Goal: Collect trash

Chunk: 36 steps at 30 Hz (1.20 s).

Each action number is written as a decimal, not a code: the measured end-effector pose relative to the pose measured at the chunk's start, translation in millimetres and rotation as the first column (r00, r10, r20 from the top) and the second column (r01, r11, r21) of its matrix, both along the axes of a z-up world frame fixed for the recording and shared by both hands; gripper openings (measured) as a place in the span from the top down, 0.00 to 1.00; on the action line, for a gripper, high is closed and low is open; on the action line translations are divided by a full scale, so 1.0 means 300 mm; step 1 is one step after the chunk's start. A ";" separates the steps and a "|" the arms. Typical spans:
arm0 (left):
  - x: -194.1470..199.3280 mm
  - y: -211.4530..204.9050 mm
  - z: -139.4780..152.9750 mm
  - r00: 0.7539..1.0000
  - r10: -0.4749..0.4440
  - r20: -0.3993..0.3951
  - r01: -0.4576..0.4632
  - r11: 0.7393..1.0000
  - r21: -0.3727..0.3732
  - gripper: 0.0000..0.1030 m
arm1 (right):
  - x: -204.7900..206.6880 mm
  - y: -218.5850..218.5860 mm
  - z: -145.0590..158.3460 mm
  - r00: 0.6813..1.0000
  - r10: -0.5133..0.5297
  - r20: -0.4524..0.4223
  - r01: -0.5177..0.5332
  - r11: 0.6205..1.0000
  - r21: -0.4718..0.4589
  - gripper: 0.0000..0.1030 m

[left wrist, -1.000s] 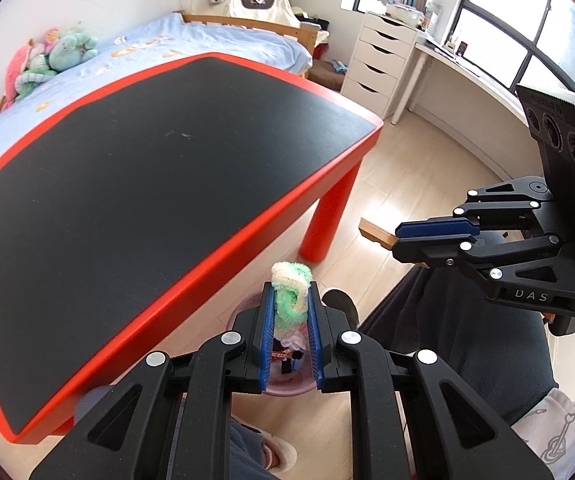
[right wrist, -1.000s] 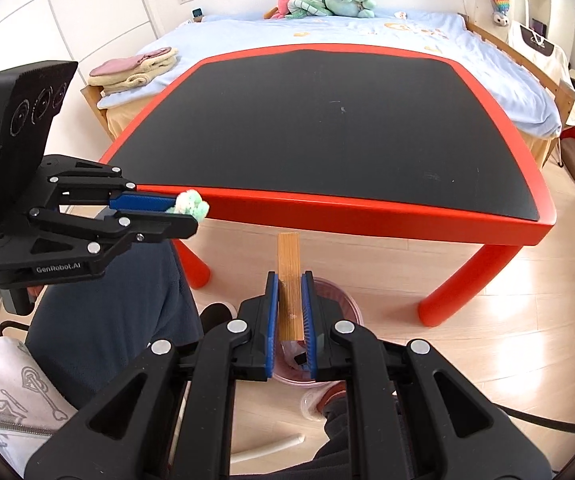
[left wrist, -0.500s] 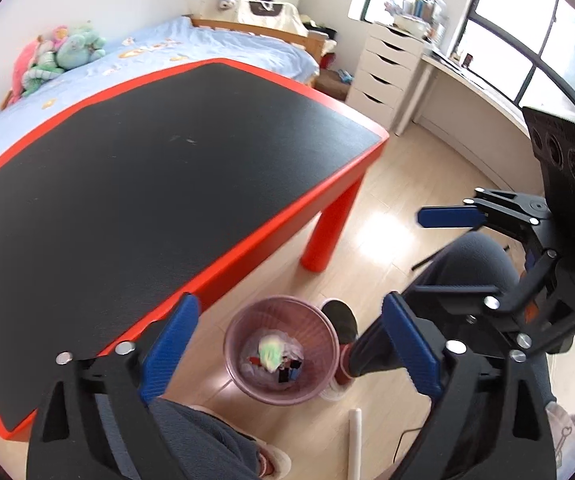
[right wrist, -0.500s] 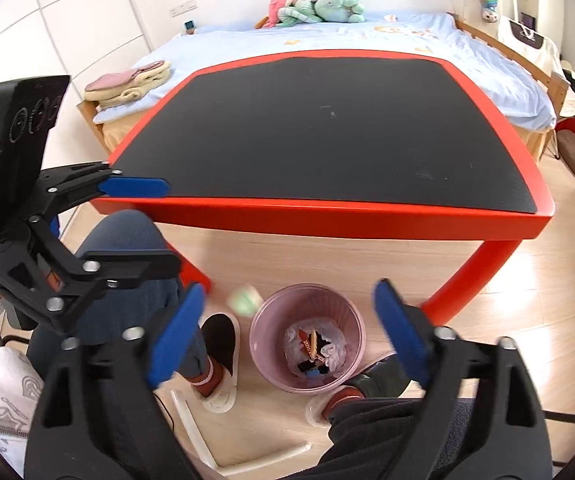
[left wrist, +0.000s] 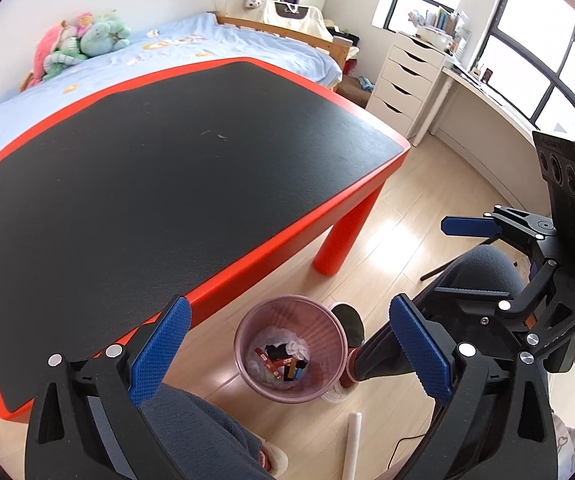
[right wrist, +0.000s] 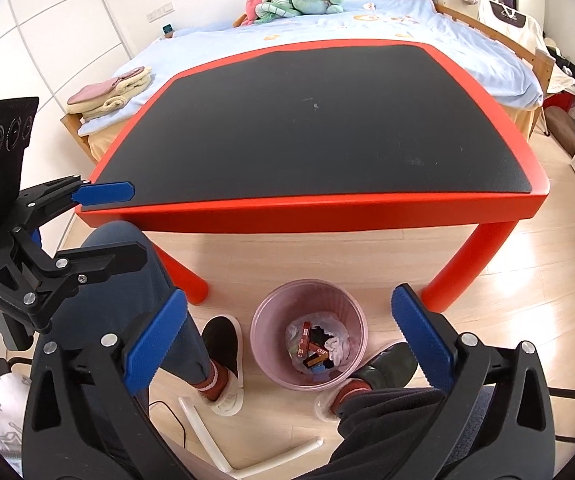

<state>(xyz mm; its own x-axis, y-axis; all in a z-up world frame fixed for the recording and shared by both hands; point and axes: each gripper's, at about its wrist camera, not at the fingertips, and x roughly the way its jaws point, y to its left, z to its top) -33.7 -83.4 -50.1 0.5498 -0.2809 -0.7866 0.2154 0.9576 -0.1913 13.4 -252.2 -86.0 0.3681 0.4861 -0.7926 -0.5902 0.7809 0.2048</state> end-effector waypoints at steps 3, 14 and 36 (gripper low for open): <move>-0.002 0.013 0.017 1.000 0.013 0.011 -0.013 1.000 -0.001 0.07 | 0.007 0.006 0.017 1.000 -0.002 0.007 0.002 1.000 -0.001 0.03; 0.048 0.119 0.125 0.990 0.116 0.085 -0.119 0.992 0.043 0.07 | 0.114 0.071 0.170 0.995 -0.007 0.098 0.007 1.000 0.001 0.03; 0.171 0.261 0.228 0.948 0.288 0.135 -0.296 0.954 0.042 0.06 | 0.348 0.216 0.317 0.986 0.012 0.168 -0.015 1.000 0.013 0.03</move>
